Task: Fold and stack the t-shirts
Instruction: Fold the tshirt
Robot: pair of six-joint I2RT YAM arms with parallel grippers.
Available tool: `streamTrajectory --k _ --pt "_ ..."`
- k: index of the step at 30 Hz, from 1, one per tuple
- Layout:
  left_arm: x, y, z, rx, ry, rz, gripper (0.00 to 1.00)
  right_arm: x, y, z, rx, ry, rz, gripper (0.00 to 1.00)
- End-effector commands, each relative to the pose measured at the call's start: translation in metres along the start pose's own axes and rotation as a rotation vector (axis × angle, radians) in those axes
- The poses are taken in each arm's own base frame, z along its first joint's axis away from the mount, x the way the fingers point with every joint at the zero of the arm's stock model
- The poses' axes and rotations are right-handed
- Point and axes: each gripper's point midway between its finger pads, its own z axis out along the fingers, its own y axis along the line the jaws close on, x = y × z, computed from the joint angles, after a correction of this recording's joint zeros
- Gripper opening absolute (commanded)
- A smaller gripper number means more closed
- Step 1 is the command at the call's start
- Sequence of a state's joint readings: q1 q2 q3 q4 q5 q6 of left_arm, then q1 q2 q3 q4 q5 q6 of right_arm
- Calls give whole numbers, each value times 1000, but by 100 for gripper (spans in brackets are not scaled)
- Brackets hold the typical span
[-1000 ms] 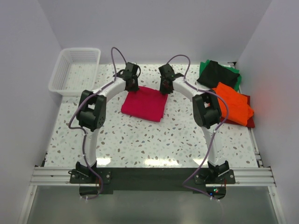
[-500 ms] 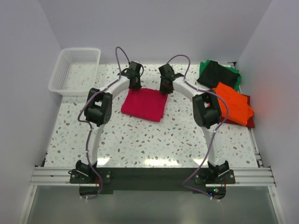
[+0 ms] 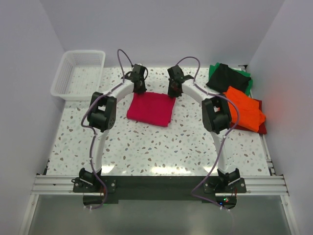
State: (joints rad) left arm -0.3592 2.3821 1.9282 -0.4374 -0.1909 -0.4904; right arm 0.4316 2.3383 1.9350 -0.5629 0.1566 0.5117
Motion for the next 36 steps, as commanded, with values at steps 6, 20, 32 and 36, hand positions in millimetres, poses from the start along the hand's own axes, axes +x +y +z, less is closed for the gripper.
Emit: streamTrajectory --k 6,20,32,36 --pt "7 52 7 -122 18 12 27 -43 -25 -9 91 -67 -101 14" --pt "-104 22 -90 26 -325 -28 42 -40 -6 -76 -103 -107 -86 36" --pt "-94 48 -145 43 -317 -94 56 3 29 -97 -449 -30 7 61" --pt "-73 38 -151 288 -206 -131 59 10 29 -92 -523 -9 59 64"
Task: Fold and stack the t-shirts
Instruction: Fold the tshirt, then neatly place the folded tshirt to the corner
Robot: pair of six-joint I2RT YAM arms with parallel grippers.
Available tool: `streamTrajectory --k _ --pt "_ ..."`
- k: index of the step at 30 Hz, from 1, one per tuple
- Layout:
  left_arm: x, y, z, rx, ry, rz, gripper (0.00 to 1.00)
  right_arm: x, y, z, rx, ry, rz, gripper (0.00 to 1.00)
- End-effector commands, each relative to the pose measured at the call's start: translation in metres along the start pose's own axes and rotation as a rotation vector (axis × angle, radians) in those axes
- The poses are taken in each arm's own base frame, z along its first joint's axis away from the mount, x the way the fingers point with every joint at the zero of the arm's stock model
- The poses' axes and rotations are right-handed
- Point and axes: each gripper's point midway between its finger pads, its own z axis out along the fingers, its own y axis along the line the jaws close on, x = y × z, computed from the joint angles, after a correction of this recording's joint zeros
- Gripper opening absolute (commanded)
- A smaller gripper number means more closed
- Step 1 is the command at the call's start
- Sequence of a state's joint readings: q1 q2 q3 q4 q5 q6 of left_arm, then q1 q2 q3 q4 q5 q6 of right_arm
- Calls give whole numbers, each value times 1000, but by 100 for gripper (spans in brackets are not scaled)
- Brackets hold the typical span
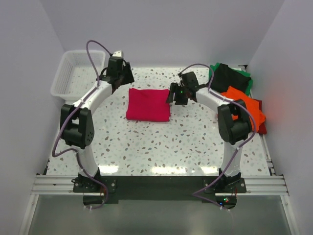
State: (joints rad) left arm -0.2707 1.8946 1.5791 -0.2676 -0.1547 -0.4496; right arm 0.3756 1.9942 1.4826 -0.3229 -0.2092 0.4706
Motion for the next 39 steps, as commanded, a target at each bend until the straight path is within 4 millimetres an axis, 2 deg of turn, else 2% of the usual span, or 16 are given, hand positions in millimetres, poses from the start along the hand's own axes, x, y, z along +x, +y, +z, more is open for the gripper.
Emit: streamTrajectory --k 1,3,4,5,7,13,20,23,24,30,36,37,39 --pt "6 -9 -24 256 74 -98 59 -18 22 -9 -175 -65 49 64" --pt "11 1 -33 284 75 -128 60 -18 20 -5 -191 -65 53 65" --pt "10 -3 -37 339 75 -136 60 -20 20 -5 -200 -66 51 65" --pt "15 6 -38 340 86 -156 60 -19 17 -1 -201 -58 55 65" --pt "21 8 -41 376 106 -186 60 -21 19 3 -226 -59 49 65" --pt "19 22 -41 397 109 -237 60 -13 3 31 -219 -9 78 65" --pt "11 37 -41 385 88 -271 60 5 -7 51 -224 51 104 65" --pt "14 38 -40 393 94 -284 60 17 -5 62 -261 111 130 63" --pt "10 48 -40 377 83 -297 60 19 -4 65 -269 123 140 63" --pt "8 57 -39 367 78 -319 60 36 -3 77 -320 193 163 62" --pt "10 64 -38 357 85 -342 60 51 -5 81 -338 254 164 56" --pt "3 63 -37 369 56 -334 60 53 -4 81 -344 266 166 51" --pt "2 65 -37 366 52 -337 60 58 0 81 -380 295 163 45"
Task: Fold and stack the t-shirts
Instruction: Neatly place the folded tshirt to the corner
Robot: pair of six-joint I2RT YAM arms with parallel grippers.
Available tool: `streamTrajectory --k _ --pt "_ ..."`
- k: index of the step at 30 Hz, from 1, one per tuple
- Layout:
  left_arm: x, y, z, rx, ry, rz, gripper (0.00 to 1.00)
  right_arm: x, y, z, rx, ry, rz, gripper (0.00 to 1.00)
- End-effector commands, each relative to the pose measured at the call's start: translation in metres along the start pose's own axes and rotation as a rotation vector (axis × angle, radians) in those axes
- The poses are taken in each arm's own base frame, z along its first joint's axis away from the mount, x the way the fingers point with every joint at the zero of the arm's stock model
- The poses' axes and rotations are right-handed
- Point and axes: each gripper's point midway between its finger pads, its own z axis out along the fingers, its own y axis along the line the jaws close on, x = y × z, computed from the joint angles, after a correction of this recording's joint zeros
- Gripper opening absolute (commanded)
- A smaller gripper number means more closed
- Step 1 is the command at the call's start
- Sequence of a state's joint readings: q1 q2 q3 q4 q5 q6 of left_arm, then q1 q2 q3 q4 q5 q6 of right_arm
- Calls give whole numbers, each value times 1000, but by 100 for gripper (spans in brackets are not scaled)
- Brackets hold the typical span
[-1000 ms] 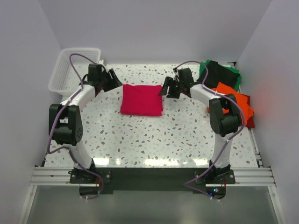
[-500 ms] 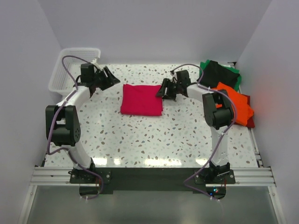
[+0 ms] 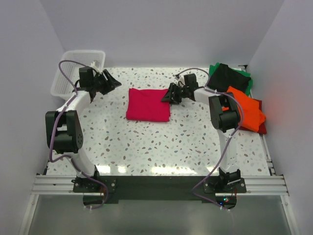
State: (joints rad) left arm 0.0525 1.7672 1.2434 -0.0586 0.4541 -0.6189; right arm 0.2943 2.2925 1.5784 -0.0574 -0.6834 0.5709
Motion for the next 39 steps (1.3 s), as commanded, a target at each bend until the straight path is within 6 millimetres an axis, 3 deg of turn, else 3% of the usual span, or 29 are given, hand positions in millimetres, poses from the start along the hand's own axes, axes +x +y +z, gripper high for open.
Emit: streamTrajectory --k 1,6,10,12,14,15,17,19,20,26,29,39 --pt "-21 -16 -11 65 -72 20 59 46 -26 15 24 158 75 38" --pt "-22 -14 -13 64 -80 12 59 51 -21 18 0 194 67 24" --pt "-24 -12 -15 61 -84 6 59 43 -21 11 47 175 47 0" --pt "-24 -13 -16 63 -84 3 59 42 -21 4 91 175 17 0" --pt "-24 -13 -16 63 -84 3 59 25 -20 -10 176 124 -56 0" --pt "-24 -14 -16 65 -86 5 59 29 -26 -22 242 147 -51 0" --pt "-25 -13 -17 63 -89 3 59 16 -29 -42 353 106 -116 0" --pt "-25 -14 -18 65 -89 2 58 22 -36 -61 446 127 -125 0" --pt "-25 -14 -18 66 -90 1 58 14 -39 -76 520 100 -158 0" --pt "-24 -13 -18 64 -89 -5 58 37 -50 -127 713 180 -169 0" --pt "-24 -13 -18 67 -88 -5 57 36 -50 -158 804 145 -198 0" --pt "-21 -13 -12 88 -79 -26 57 10 -46 -268 1014 -52 -201 0"
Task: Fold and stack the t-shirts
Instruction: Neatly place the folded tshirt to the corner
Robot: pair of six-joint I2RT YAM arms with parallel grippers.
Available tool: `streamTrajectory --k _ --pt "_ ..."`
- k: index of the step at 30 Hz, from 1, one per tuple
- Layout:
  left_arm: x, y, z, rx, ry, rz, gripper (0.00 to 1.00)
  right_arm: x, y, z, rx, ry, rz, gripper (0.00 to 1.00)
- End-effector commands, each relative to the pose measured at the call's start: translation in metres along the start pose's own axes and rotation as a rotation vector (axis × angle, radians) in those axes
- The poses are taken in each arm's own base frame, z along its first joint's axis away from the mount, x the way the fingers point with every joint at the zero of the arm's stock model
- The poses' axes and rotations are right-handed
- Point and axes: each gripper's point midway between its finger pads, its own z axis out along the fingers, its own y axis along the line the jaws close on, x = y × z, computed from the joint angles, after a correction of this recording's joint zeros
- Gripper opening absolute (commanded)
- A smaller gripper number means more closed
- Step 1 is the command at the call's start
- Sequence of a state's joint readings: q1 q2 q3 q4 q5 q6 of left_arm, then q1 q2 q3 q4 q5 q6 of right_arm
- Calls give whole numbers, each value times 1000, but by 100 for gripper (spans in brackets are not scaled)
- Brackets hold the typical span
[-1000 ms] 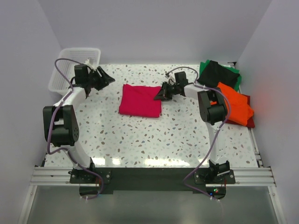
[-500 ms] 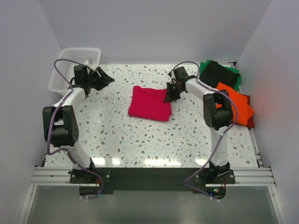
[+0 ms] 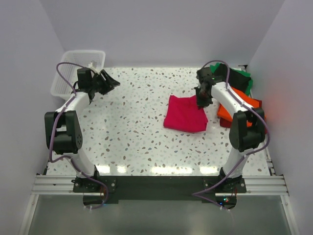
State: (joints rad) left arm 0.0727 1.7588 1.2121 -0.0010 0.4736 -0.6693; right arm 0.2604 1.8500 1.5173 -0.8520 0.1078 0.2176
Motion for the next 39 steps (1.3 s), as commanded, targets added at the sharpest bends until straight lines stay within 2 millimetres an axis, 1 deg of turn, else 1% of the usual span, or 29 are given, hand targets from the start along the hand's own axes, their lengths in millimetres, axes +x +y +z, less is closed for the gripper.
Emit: streamTrajectory --k 1,2,5,8,11,12,14,15,17,18,20,21,25,28,29,31,32,39 --pt "-14 -15 -7 70 -44 16 57 -14 -60 -49 148 -102 53 0" --pt "-13 -15 -6 70 -42 9 57 -20 -68 -61 162 -133 66 0" --pt "-12 -13 -3 70 -39 3 57 -24 -92 -80 212 -163 113 0" --pt "-10 -11 0 71 -31 1 56 -25 -114 -94 268 -191 152 0" --pt "-8 -9 2 70 -26 -1 56 -24 -131 -103 319 -224 200 0" --pt "-7 -9 3 69 -23 -2 56 -26 -141 -111 350 -258 229 0" --pt "-7 -9 3 70 -24 1 56 -24 -152 -115 393 -277 262 0" --pt "-5 -9 5 70 -20 2 56 -24 -163 -122 435 -300 283 0" --pt "-4 -10 5 70 -18 4 56 -22 -171 -125 471 -319 319 0" --pt "-3 -9 6 67 -14 2 56 -24 -177 -131 504 -346 340 0" --pt "-3 -8 7 66 -15 4 56 -27 -181 -135 528 -382 377 0" --pt "-3 -9 7 66 -14 6 56 -24 -194 -139 554 -389 418 0" --pt "-2 -7 8 62 -11 7 56 -30 -202 -148 596 -439 474 0" --pt "-2 -7 8 56 -13 8 56 -34 -206 -151 618 -464 504 0" --pt "-1 -7 8 56 -11 10 56 -34 -210 -155 643 -477 522 0" --pt "-1 -7 8 55 -10 9 56 -36 -212 -157 651 -504 542 0" --pt "-1 -7 9 55 -8 10 56 -36 -216 -163 673 -528 559 0" --pt "0 -8 11 51 -3 14 56 -41 -228 -185 746 -596 600 0"
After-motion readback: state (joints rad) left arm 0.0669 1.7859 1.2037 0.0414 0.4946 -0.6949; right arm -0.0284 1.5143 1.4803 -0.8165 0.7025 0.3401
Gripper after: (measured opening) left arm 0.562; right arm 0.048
